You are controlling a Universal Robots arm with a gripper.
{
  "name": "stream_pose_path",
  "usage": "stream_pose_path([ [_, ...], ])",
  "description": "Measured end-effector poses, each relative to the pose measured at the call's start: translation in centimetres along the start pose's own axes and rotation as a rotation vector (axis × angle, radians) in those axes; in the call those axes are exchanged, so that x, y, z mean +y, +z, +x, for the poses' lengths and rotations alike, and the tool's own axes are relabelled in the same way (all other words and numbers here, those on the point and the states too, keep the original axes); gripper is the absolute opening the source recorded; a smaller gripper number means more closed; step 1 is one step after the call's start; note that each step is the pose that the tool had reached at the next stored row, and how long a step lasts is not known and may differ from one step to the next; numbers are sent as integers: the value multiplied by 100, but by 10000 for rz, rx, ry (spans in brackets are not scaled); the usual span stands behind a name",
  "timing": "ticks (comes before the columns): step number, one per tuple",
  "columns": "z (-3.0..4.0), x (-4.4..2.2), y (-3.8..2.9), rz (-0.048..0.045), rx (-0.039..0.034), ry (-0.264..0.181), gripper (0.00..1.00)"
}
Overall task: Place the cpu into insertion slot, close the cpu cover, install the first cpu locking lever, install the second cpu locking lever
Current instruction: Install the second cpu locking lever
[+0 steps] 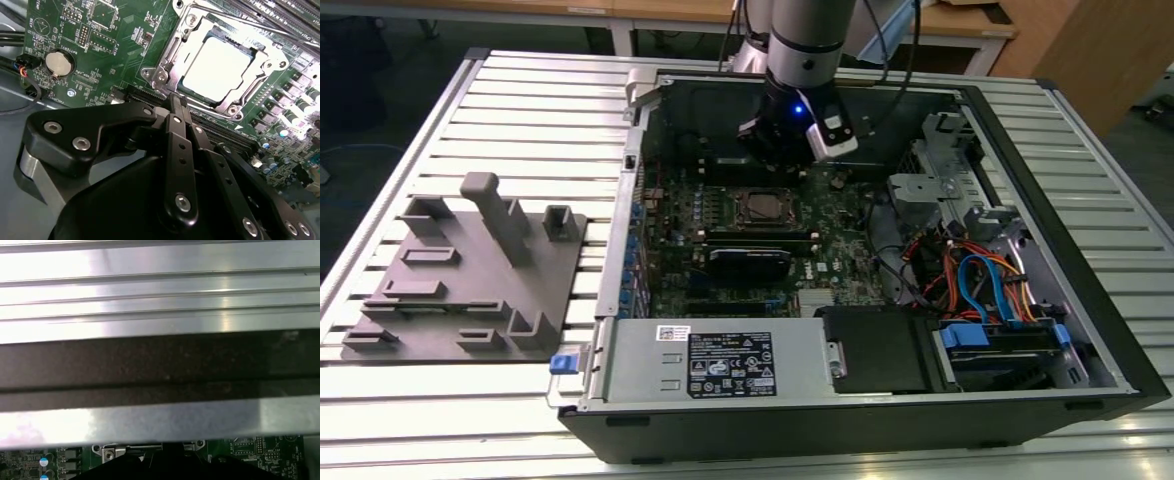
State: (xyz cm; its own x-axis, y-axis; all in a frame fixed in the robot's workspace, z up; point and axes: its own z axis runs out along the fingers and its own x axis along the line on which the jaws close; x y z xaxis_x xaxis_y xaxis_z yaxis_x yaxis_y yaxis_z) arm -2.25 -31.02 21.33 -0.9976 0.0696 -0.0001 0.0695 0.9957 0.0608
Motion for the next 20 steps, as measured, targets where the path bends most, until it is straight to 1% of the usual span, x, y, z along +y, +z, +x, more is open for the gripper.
stream_pose_path([
  [3,-1,-16,-1,2,0,0,10],
  [6,-3,-45,-3,1,0,0,10],
  [14,-4,-55,-4,2,0,0,10],
  [20,-6,-83,-6,1,0,0,10],
])
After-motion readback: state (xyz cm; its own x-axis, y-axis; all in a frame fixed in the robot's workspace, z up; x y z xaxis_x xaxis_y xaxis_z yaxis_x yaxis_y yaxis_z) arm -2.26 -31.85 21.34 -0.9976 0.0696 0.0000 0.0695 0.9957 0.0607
